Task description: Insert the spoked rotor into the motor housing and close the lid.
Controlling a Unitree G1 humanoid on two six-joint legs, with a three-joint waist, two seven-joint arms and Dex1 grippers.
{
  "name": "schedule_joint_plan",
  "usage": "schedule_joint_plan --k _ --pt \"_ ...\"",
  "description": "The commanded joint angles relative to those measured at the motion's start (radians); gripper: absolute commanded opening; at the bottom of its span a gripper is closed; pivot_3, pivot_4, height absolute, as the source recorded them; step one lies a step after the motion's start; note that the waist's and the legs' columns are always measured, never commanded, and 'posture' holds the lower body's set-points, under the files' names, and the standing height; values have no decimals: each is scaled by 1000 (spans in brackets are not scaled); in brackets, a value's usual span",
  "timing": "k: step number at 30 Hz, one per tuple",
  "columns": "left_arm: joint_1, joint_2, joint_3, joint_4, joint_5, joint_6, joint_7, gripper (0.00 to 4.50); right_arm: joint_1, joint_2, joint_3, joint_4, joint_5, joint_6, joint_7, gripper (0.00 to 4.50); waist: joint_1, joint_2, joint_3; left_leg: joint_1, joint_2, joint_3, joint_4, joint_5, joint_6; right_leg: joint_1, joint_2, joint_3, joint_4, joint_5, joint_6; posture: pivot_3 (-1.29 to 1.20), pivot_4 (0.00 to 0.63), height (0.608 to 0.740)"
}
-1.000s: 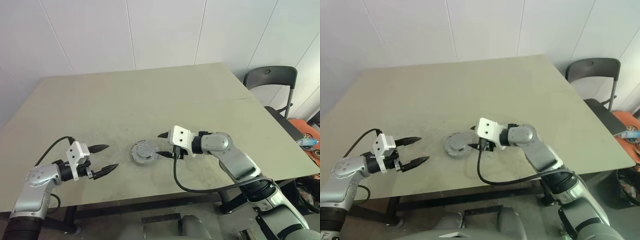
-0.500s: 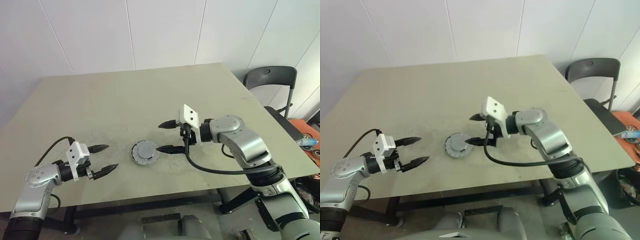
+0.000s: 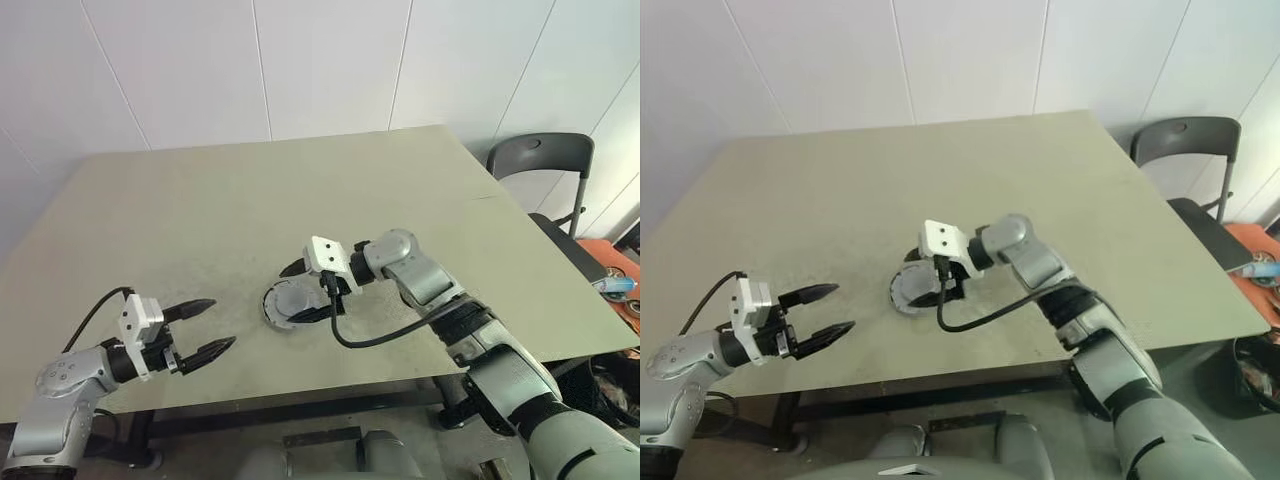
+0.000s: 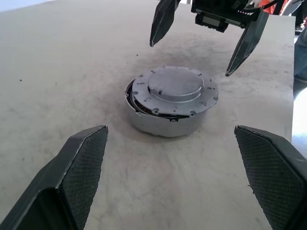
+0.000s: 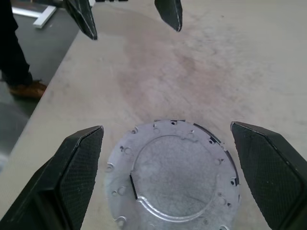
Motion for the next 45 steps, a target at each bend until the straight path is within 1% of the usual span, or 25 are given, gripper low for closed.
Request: schedule_joint_plan --k 1,11,19,27,28,29,31,37,40,45 --pt "13 0 18 -61 -9 2 14 4500 -57 23 2 96 -42 -94 33 4463 0 0 0 0 0 0 0 0 0 0 0 0 0 0 0 0 0 740" --pt "63 -7 27 -118 -17 20 48 4500 -124 83 -20 320 -109 -236 57 4463 -1 0 0 1 0 0 0 0 0 0 0 0 2 0 -1 0 0 740" --pt "67 0 42 -128 -26 30 57 4500 -159 129 -61 435 -113 -221 44 4463 -3 0 0 4 0 0 0 0 0 0 1 1 7 0 -1 0 0 740" --pt "51 3 43 -123 -23 33 56 4500 -185 158 -82 501 -126 -206 62 4463 -10 1 0 5 0 0 0 0 0 0 1 1 9 -1 -1 0 0 740" --pt "50 3 43 -123 -23 34 55 4500 -189 160 -84 509 -130 -210 60 4092 -13 1 0 5 0 0 0 0 0 0 1 1 9 -1 -1 0 0 740" --pt "50 3 43 -123 -23 34 55 4500 -191 162 -86 516 -134 -213 59 3967 -14 1 0 5 0 0 0 0 0 0 1 1 9 -1 -1 0 0 740" --pt "48 4 44 -123 -21 34 56 4500 -197 167 -93 524 -136 -210 71 3325 -18 1 0 5 0 0 0 0 0 0 1 1 9 -1 -1 0 0 740" --pt "48 3 45 -125 -21 34 59 4500 -216 180 -114 529 -129 -202 81 3277 -26 1 0 5 0 -1 0 0 0 0 1 1 9 -1 -1 0 0 740" --pt "50 2 45 -126 -21 34 61 4500 -227 192 -146 516 -93 -150 101 3277 -26 1 0 5 0 -1 0 0 0 0 1 1 9 0 -1 0 0 740" --pt "55 -1 42 -130 -21 33 67 4500 -243 202 -177 507 -87 -109 105 3277 -26 1 0 5 0 -1 0 0 0 0 1 1 9 0 -1 0 0 740"
